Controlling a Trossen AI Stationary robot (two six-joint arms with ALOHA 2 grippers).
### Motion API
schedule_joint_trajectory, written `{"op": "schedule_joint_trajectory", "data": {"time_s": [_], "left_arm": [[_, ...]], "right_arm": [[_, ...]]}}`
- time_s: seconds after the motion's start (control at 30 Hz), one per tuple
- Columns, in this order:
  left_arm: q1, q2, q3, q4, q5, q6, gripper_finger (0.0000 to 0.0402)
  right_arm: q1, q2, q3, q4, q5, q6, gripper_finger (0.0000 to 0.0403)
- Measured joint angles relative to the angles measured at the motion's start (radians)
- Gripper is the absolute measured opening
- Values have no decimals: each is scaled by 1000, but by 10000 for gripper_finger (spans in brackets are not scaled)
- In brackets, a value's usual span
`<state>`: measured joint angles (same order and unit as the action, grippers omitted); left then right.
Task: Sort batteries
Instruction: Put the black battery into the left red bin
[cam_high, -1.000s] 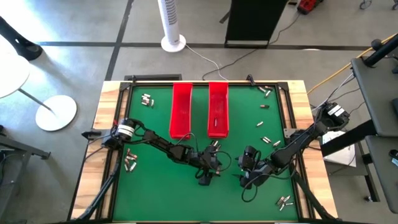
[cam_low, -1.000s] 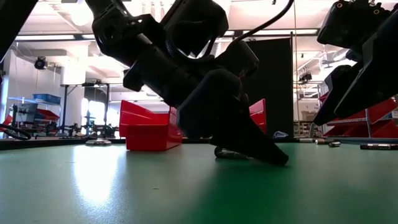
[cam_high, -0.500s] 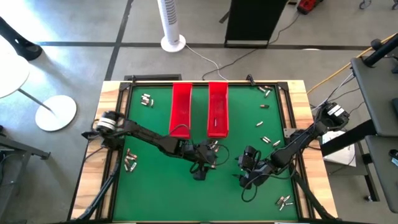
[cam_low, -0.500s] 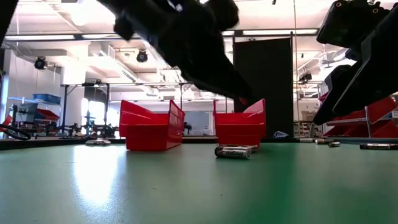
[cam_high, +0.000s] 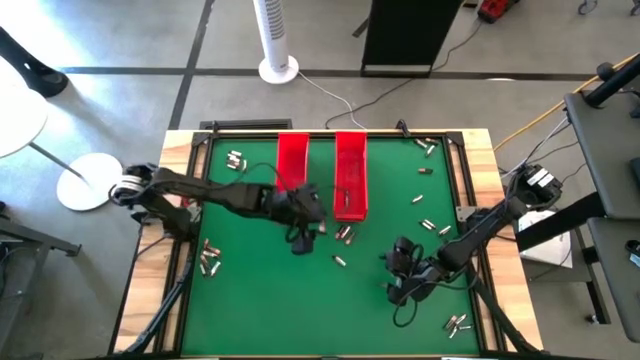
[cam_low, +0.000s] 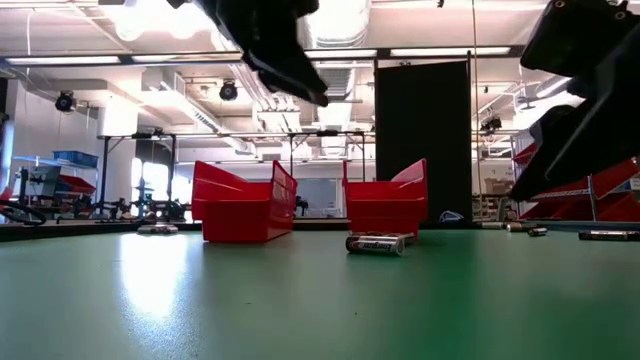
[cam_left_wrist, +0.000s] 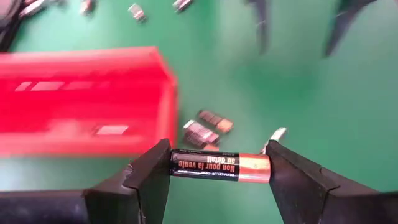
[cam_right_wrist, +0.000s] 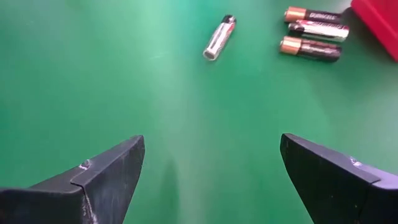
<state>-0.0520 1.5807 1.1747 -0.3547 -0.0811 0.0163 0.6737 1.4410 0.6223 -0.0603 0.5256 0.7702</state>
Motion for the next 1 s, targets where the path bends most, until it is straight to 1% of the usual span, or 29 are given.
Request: {"op": "schedule_joint_trajectory", "data": {"time_s": [0.2, 0.3, 0.53, 0.6, 0.73, 0.87, 1.0], "left_arm": [[106, -71, -9, -155, 0, 6, 213], [143, -96, -10, -228, 0, 24, 213], [200, -143, -35, -281, 2, 96, 213], [224, -141, -49, -285, 1, 121, 213], [271, -92, -61, -292, 1, 180, 213], [324, -43, -61, -299, 14, 242, 213], [359, -6, -61, -304, 19, 273, 213]], "right_arm": [[41, 0, -15, 38, 45, 17, 368], [49, 0, -21, 46, 51, 25, 368], [48, 0, -34, 49, 52, 71, 368], [43, 0, -35, 50, 52, 72, 368], [7, 0, -35, 51, 44, 75, 368], [-54, -6, -24, 47, -33, 66, 368], [-117, -23, 0, 31, -79, -29, 368]]}}
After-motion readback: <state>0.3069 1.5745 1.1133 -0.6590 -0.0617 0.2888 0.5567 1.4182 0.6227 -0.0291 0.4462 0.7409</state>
